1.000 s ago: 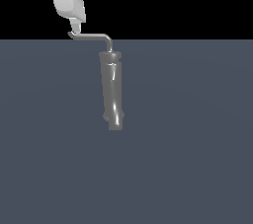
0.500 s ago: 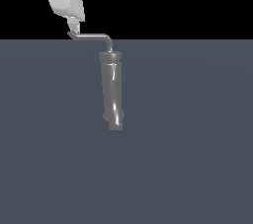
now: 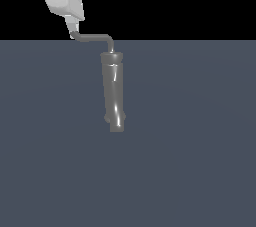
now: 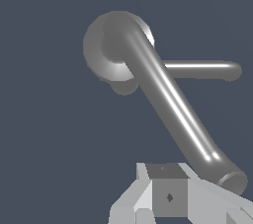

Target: Turn on the faucet by rotating a designated handle.

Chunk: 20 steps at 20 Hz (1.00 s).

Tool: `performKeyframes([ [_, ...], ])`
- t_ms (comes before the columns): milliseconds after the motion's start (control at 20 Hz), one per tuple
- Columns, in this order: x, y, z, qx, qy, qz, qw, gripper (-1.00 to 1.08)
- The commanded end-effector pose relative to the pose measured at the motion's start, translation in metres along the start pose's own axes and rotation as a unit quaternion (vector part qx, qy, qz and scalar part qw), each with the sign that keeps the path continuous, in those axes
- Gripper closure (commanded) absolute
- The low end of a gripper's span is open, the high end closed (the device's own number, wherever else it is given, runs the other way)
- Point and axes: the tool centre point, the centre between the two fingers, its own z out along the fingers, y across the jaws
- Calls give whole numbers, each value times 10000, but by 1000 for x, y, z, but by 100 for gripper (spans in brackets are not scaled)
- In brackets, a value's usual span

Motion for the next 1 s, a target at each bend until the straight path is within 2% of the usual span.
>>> performKeyframes([
  [0,7,8,0,-17,8,19,10000,108],
  [950,50,63,-1,-38,3,18,10000,108],
])
